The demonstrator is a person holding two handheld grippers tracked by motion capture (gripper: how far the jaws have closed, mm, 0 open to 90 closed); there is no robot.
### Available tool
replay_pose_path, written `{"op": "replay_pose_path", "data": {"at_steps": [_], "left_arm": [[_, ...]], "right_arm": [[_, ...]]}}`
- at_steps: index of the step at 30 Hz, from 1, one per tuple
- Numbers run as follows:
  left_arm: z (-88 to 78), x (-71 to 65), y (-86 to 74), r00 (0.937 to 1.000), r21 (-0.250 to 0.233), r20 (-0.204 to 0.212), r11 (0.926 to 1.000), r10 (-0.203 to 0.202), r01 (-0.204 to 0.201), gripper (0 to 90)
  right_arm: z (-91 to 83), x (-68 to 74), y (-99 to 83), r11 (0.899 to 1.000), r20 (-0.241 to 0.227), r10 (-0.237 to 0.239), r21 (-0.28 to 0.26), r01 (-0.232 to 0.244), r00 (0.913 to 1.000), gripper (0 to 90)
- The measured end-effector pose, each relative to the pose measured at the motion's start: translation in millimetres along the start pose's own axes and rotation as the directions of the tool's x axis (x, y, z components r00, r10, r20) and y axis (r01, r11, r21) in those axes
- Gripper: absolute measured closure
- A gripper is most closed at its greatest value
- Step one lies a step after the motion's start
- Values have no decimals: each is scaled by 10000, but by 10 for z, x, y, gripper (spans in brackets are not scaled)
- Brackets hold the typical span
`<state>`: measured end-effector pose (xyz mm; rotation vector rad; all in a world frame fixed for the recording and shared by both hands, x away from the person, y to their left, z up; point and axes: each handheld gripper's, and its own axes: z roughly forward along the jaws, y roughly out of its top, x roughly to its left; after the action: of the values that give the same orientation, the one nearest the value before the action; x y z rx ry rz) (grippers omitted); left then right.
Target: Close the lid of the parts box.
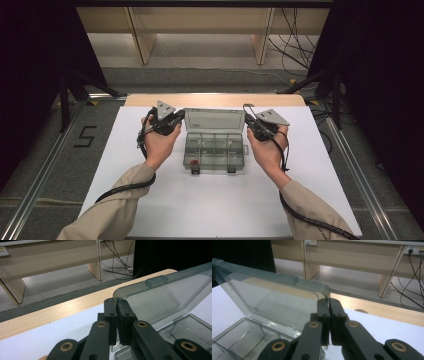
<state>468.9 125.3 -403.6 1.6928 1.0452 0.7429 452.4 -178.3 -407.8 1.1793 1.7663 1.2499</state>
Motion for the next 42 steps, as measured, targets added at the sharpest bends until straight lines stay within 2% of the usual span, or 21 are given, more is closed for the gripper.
{"op": "replay_pose_path", "data": {"at_steps": [6,11,24,28,30,36,42], "left_arm": [[-18,-6,-12,10000,-22,21,10000,78,-78,869],[-30,-12,-24,10000,-53,31,10000,71,-70,869],[-66,-37,-79,9999,-280,-21,9995,157,-158,869],[-73,-49,-91,10000,-276,43,9996,47,-46,869],[-79,-50,-96,10000,-277,49,9996,61,-60,868],[-92,-51,-116,9999,-352,77,9993,111,-108,868],[-108,-66,-130,9998,-365,49,9992,168,-166,868]], "right_arm": [[-24,4,-3,9999,-62,-17,159,18,10000,884],[-35,16,-18,9999,-127,64,110,-63,9999,884],[-76,40,-64,9999,14,-116,-88,116,9999,885],[-85,52,-75,10000,-100,9,-42,-9,9999,885],[-80,50,-80,9998,-4,-89,-180,89,10000,885],[-109,58,-89,10000,-49,-98,-15,98,9999,885],[-116,59,-100,9998,-11,-196,-101,196,9998,886]]}}
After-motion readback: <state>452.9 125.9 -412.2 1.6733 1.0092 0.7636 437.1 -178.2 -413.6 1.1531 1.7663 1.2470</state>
